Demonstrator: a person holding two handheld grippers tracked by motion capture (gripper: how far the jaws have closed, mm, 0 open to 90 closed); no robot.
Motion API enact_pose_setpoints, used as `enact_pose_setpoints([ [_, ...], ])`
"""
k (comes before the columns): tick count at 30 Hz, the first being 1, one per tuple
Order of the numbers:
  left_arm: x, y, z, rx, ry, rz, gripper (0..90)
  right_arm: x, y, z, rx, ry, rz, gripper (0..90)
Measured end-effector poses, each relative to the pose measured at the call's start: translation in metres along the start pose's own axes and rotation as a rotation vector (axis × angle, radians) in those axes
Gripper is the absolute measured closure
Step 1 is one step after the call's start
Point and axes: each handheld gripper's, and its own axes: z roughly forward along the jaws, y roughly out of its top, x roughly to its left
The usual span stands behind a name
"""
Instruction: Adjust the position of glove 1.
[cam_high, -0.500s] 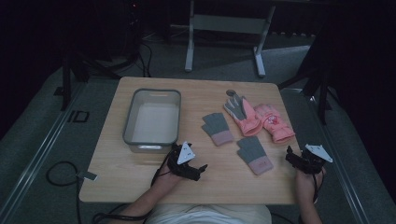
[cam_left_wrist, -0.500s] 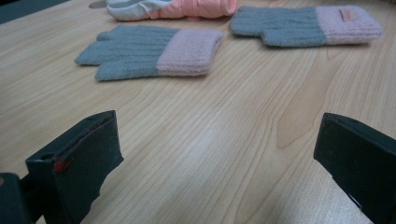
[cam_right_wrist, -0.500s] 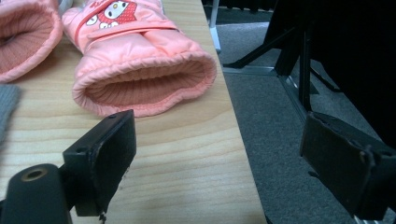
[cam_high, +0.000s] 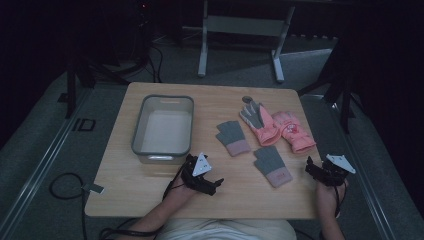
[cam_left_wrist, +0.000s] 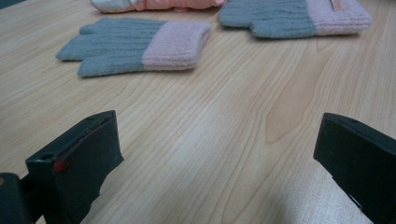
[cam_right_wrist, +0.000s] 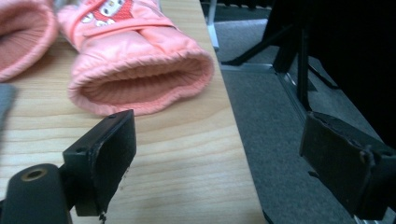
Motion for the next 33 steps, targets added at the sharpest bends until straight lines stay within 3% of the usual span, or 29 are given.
enact_pose_setpoints([
  [8,0.000,0.000,-0.001,-0.005,-0.002,0.005,0.3,-0.004,0.012,-0.001,0.060,0.068,0.017,10.6],
  [16,0.001,0.000,0.000,-0.005,-0.008,-0.008,0.3,-0.004,0.039,-0.006,0.078,0.082,0.007,10.6],
  [24,0.000,0.000,-0.001,-0.003,-0.008,-0.004,0.3,0.011,0.068,-0.005,0.068,0.100,-0.042,10.6],
  [31,-0.001,0.000,-0.001,-0.003,-0.008,0.002,0.3,0.023,0.079,-0.010,0.041,0.106,-0.050,13.7],
  [32,-0.001,0.000,-0.001,-0.005,-0.008,0.003,0.3,0.024,0.081,-0.011,0.045,0.127,-0.039,13.8],
  [33,-0.001,0.000,-0.001,-0.006,-0.007,0.002,0.3,0.028,0.092,-0.011,0.075,0.201,-0.007,14.3],
])
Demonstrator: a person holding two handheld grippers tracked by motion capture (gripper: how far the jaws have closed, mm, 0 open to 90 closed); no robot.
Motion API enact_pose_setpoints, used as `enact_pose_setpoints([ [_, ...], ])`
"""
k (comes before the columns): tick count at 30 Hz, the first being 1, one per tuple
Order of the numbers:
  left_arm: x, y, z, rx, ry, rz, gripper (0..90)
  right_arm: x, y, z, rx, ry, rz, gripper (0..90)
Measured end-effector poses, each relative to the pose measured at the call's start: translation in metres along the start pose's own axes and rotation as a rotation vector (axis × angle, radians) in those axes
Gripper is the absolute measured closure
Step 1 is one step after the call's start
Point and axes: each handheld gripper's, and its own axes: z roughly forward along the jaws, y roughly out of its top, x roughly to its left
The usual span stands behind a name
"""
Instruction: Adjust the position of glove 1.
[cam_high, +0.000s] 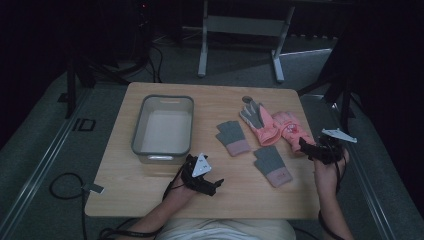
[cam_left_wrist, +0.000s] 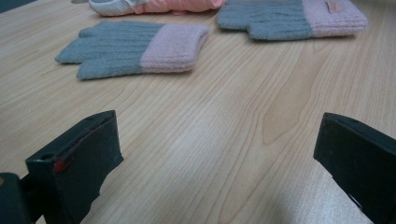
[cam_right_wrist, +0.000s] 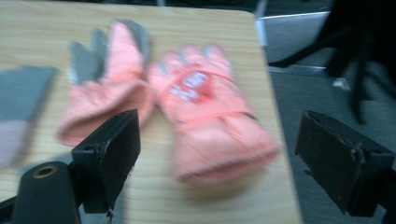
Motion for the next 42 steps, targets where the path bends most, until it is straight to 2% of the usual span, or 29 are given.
enact_pose_setpoints([
  [3,0.000,0.000,0.000,0.003,0.002,0.001,0.3,0.005,0.006,0.000,-0.008,0.003,-0.020,14.7],
  [4,0.000,0.000,0.000,0.001,0.003,0.002,0.3,0.010,0.013,0.001,-0.001,0.032,-0.019,13.0],
  [5,0.000,0.000,0.000,0.001,0.003,0.002,0.3,0.010,0.013,0.001,-0.001,0.032,-0.019,13.0],
  [7,0.000,0.000,0.000,0.000,0.001,0.001,0.3,0.018,0.023,0.002,-0.026,0.088,-0.015,13.2],
  [8,0.000,0.000,0.000,0.000,0.001,0.001,0.3,0.018,0.023,0.002,-0.026,0.088,-0.015,13.2],
  [10,0.000,0.000,0.000,0.002,-0.002,0.001,0.3,0.029,0.032,0.007,-0.010,0.125,-0.045,11.6],
  [12,0.000,0.000,0.000,0.002,-0.004,0.001,0.3,0.037,0.037,0.009,-0.017,0.159,-0.044,11.2],
  [13,0.000,0.000,0.000,0.002,-0.006,-0.002,0.3,0.037,0.037,0.009,-0.017,0.159,-0.044,11.2],
  [14,0.000,0.000,0.000,0.002,-0.005,-0.001,0.3,0.047,0.041,0.012,-0.017,0.194,-0.063,10.9],
  [16,0.000,0.000,0.000,0.002,-0.006,0.001,0.3,0.056,0.044,0.014,-0.022,0.232,-0.073,11.5],
  [20,0.000,0.000,0.000,0.002,-0.005,-0.003,0.3,0.071,0.050,0.020,-0.023,0.261,-0.106,14.9],
  [22,0.000,0.000,0.000,0.002,-0.005,-0.001,0.3,0.074,0.052,0.022,-0.019,0.274,-0.114,16.7],
  [24,0.000,0.000,0.001,0.003,-0.005,-0.003,0.3,0.085,0.055,0.028,-0.022,0.308,-0.142,18.9],
  [26,0.000,0.000,0.001,0.005,-0.006,-0.001,0.3,0.090,0.055,0.030,-0.020,0.311,-0.157,21.4],
  [30,0.000,0.000,0.001,0.005,-0.007,-0.001,0.3,0.107,0.057,0.039,-0.021,0.360,-0.197,24.7],
  [31,0.000,0.000,0.001,0.005,-0.007,-0.001,0.3,0.116,0.057,0.043,-0.022,0.381,-0.205,27.3],
  [32,0.000,0.000,0.001,0.005,-0.007,-0.001,0.3,0.116,0.057,0.043,-0.022,0.381,-0.205,27.3],
  [33,0.000,0.000,0.001,0.005,-0.007,0.000,0.3,0.124,0.058,0.047,-0.023,0.397,-0.218,29.4],
  [36,0.000,0.000,0.001,0.004,-0.009,0.003,0.3,0.132,0.058,0.052,-0.016,0.409,-0.235,29.7],
  [38,0.000,0.000,0.001,0.005,-0.009,0.003,0.3,0.143,0.057,0.061,0.006,0.429,-0.260,32.5],
  [40,0.000,0.000,0.001,0.005,-0.009,0.003,0.3,0.146,0.056,0.064,0.019,0.443,-0.267,32.5],
  [41,0.000,0.000,0.001,0.006,-0.011,0.006,0.3,0.146,0.056,0.064,0.019,0.443,-0.267,34.3],
  [42,0.000,0.000,0.001,0.006,-0.011,0.008,0.3,0.154,0.053,0.071,0.022,0.444,-0.286,37.3],
])
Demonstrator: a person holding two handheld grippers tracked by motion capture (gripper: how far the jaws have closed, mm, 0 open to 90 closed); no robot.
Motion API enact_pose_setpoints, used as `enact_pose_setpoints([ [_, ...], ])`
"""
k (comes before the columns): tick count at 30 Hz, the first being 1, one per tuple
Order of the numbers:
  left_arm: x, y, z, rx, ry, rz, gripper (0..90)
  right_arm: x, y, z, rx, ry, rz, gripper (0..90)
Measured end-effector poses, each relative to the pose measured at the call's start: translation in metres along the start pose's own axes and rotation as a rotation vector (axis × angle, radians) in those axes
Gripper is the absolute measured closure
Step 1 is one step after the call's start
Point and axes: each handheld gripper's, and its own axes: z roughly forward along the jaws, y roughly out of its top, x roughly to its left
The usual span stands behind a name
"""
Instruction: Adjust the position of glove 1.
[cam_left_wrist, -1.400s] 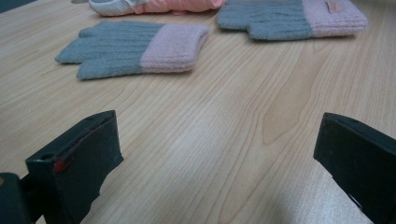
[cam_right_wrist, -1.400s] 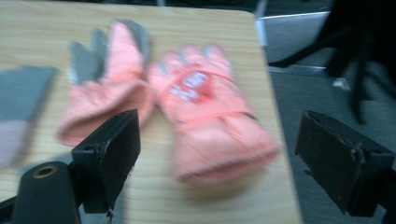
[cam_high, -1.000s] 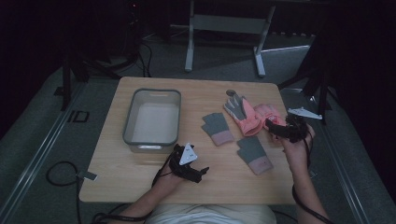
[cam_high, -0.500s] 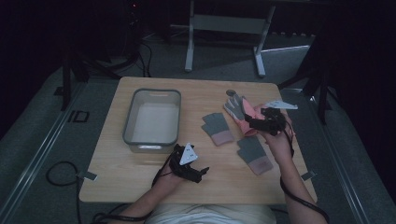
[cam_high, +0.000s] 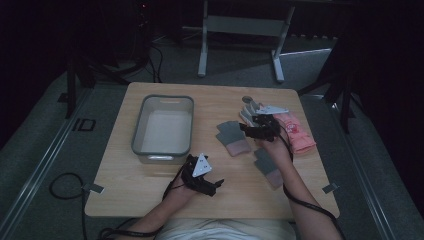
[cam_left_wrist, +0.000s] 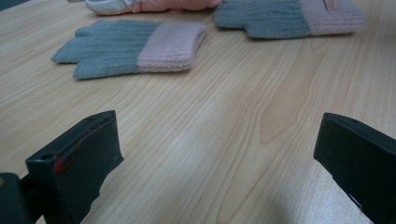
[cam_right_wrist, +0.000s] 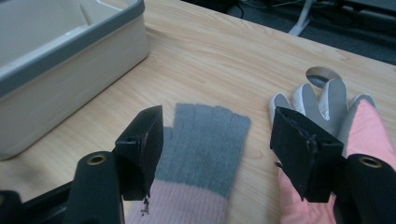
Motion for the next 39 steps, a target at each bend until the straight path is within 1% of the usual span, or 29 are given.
enact_pose_setpoints([
  [1,0.000,0.000,0.000,0.001,0.001,0.001,0.3,0.001,0.000,0.004,0.012,0.018,-0.004,38.5],
  [3,0.000,0.000,0.000,0.001,0.000,0.002,0.3,0.004,-0.002,0.011,0.020,0.015,-0.017,40.1],
  [4,0.000,0.000,0.000,0.002,0.000,0.005,0.3,0.005,-0.003,0.016,0.036,0.032,-0.024,40.9],
  [5,0.000,0.000,0.000,0.003,-0.001,0.006,0.3,0.006,-0.004,0.020,0.045,0.043,-0.024,43.1],
  [6,0.000,0.000,0.000,0.003,-0.005,0.006,0.3,0.007,-0.005,0.023,0.056,0.039,-0.028,46.5],
  [7,0.000,0.000,0.000,0.001,-0.006,0.005,0.3,0.007,-0.006,0.028,0.076,0.045,-0.030,49.9],
  [8,0.000,0.000,0.000,0.000,-0.007,0.002,0.3,0.007,-0.007,0.032,0.084,0.064,-0.028,52.7],
  [9,0.001,0.000,0.000,-0.003,-0.007,-0.002,0.3,0.007,-0.008,0.036,0.083,0.071,-0.032,53.0],
  [11,0.001,0.000,0.000,-0.005,-0.008,-0.004,0.3,0.007,-0.009,0.040,0.091,0.069,-0.037,53.9],
  [12,0.001,0.000,-0.001,-0.002,-0.007,-0.002,0.3,0.008,-0.011,0.044,0.101,0.061,-0.046,54.9],
  [13,0.000,0.000,0.000,-0.003,-0.007,-0.001,0.3,0.008,-0.013,0.050,0.114,0.045,-0.062,56.2],
  [14,0.000,0.000,0.000,-0.003,-0.006,-0.001,0.3,0.008,-0.014,0.053,0.122,0.040,-0.068,56.5],
  [15,0.000,0.000,0.000,-0.003,-0.005,0.001,0.3,0.006,-0.016,0.061,0.145,0.024,-0.087,58.1],
  [16,0.000,0.000,0.000,-0.003,-0.005,0.001,0.3,0.006,-0.017,0.063,0.152,0.015,-0.092,58.5],
  [18,0.000,0.000,-0.001,-0.003,-0.006,0.004,0.3,0.005,-0.018,0.066,0.160,0.019,-0.090,59.3],
  [19,0.000,0.000,-0.001,-0.002,-0.004,0.003,0.3,0.003,-0.020,0.072,0.180,0.027,-0.089,61.3],
  [20,0.000,0.000,-0.001,-0.002,-0.004,0.003,0.3,0.003,-0.020,0.072,0.180,0.027,-0.089,61.3],
  [21,0.000,0.000,-0.001,-0.005,-0.002,0.003,0.3,0.001,-0.021,0.078,0.201,0.049,-0.076,61.2],
  [24,0.000,0.000,-0.001,-0.004,-0.003,0.001,0.3,0.000,-0.024,0.087,0.232,0.019,-0.084,59.1],
  [25,0.000,0.000,-0.001,-0.004,-0.003,0.002,0.3,0.000,-0.024,0.087,0.232,0.019,-0.084,59.1],
  [26,0.000,0.000,-0.001,-0.004,-0.003,0.002,0.3,0.001,-0.028,0.092,0.259,0.008,-0.111,59.5],
  [27,0.000,0.000,-0.001,-0.006,-0.004,0.002,0.3,0.001,-0.029,0.094,0.257,0.016,-0.121,62.1],
  [29,0.000,0.000,-0.001,-0.006,-0.004,0.002,0.3,0.002,-0.029,0.094,0.263,0.021,-0.127,62.1],
  [30,0.001,0.000,-0.001,-0.006,-0.003,-0.004,0.3,0.003,-0.026,0.095,0.284,0.028,-0.143,73.8],
  [31,0.001,0.000,-0.001,-0.006,-0.001,-0.005,0.3,0.005,-0.024,0.097,0.294,0.026,-0.146,77.2],
  [33,0.000,0.000,-0.001,-0.006,0.001,-0.003,0.3,0.007,-0.022,0.098,0.304,0.018,-0.136,82.7],
  [35,0.000,0.000,-0.001,-0.005,0.003,0.000,0.3,0.006,-0.020,0.098,0.310,0.023,-0.097,84.5],
  [37,0.000,0.000,-0.001,-0.005,0.003,0.002,0.3,0.004,-0.018,0.093,0.309,0.040,-0.037,84.9],
  [39,0.000,0.000,-0.001,-0.004,0.002,0.000,0.3,0.008,-0.012,0.081,0.285,0.033,-0.002,85.1],
])
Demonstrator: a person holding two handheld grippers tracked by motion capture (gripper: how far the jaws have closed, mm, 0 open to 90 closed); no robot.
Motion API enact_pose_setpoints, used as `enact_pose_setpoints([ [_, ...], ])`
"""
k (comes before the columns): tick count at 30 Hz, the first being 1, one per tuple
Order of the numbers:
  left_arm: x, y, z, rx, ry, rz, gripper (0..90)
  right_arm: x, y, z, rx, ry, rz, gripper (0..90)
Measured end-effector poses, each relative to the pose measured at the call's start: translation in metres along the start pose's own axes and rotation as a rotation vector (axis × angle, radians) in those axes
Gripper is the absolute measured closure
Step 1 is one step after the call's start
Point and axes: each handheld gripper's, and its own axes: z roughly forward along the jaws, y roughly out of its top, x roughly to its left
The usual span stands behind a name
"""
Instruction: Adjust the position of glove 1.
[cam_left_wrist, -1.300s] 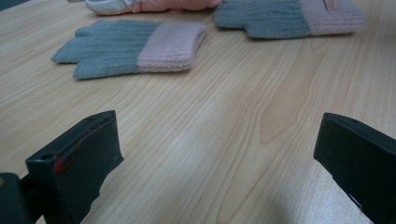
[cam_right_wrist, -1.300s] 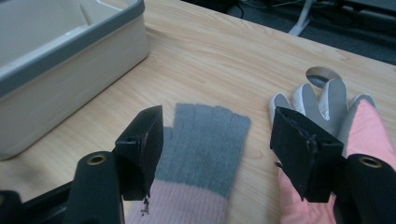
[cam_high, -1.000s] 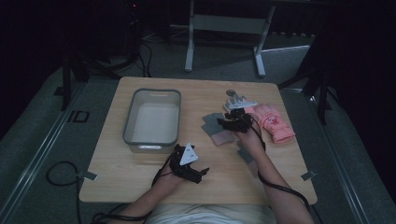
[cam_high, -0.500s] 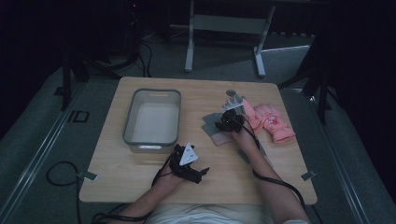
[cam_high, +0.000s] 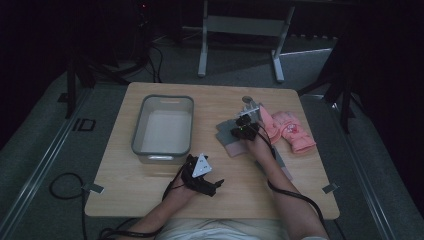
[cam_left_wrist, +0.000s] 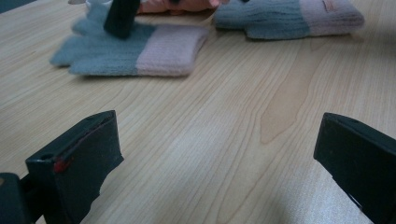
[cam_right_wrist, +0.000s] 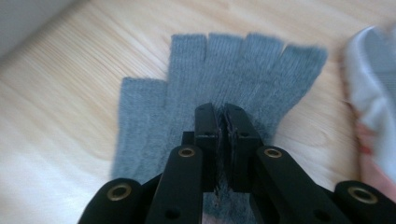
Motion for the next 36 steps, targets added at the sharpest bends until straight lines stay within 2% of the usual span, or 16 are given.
enact_pose_setpoints([
  [2,0.000,0.000,0.001,0.007,0.000,-0.007,0.3,0.006,0.002,-0.020,-0.041,0.005,0.043,85.2],
  [6,0.001,0.000,0.001,0.008,-0.001,-0.012,0.3,0.020,0.003,-0.064,-0.139,-0.026,0.125,85.3],
  [8,0.000,0.000,0.001,0.009,0.003,-0.005,0.3,0.028,0.000,-0.082,-0.175,-0.017,0.161,85.3],
  [10,-0.001,0.000,0.001,0.009,0.006,0.003,0.3,0.039,-0.007,-0.097,-0.202,-0.036,0.180,85.3],
  [15,-0.001,0.001,0.001,0.011,0.007,0.004,0.3,0.055,-0.027,-0.113,-0.210,-0.064,0.214,85.4],
  [17,-0.001,0.001,0.002,0.014,0.002,0.005,0.3,0.057,-0.033,-0.114,-0.213,-0.073,0.248,85.4],
  [19,-0.001,0.001,0.002,0.016,0.002,0.006,0.3,0.061,-0.039,-0.112,-0.204,-0.103,0.246,85.4],
  [22,-0.002,0.001,0.001,0.013,0.003,0.018,0.3,0.064,-0.050,-0.102,-0.180,-0.120,0.264,85.4],
  [26,-0.002,0.001,0.001,0.012,0.002,0.016,0.3,0.067,-0.064,-0.087,-0.144,-0.092,0.300,85.4],
  [29,-0.001,0.000,0.001,0.009,0.000,0.012,0.3,0.074,-0.069,-0.073,-0.122,-0.085,0.298,85.4],
  [36,-0.001,0.000,0.001,0.011,0.002,0.017,0.3,0.074,-0.077,-0.045,-0.073,-0.104,0.317,85.2],
])
